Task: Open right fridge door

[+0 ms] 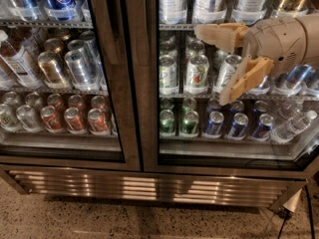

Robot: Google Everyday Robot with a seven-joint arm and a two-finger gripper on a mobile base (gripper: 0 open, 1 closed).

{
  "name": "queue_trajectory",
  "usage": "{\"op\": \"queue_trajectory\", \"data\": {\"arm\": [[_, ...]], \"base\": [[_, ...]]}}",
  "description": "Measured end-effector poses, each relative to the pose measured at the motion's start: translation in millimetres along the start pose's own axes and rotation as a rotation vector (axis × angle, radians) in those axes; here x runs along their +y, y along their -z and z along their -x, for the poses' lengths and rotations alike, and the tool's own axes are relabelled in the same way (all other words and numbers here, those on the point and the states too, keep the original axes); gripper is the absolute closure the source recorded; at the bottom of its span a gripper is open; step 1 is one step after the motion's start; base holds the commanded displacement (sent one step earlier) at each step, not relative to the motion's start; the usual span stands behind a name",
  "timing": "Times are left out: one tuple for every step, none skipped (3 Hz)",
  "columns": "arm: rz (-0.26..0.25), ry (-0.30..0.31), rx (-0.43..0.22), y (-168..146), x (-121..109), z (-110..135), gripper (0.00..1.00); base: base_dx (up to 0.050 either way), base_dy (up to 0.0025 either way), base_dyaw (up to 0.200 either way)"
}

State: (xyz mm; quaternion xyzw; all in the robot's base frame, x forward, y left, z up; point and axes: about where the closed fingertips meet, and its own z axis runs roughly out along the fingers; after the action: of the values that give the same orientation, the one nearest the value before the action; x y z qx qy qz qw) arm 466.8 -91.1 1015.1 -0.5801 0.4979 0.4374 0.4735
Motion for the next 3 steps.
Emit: {"op": "queue_trajectory", "data": {"arm": [[-0.008, -0.022, -0.012, -16, -1, -4, 0.0], [-0.061, -0.041, -0.044, -40, -1, -7, 0.0], [-0.043, -0.081, -0.04, -45, -8, -4, 0.0]], "base": [[0.0, 0.0, 0.0], [0.0, 0.0, 0.0], [0.0, 0.0, 0.0]]}}
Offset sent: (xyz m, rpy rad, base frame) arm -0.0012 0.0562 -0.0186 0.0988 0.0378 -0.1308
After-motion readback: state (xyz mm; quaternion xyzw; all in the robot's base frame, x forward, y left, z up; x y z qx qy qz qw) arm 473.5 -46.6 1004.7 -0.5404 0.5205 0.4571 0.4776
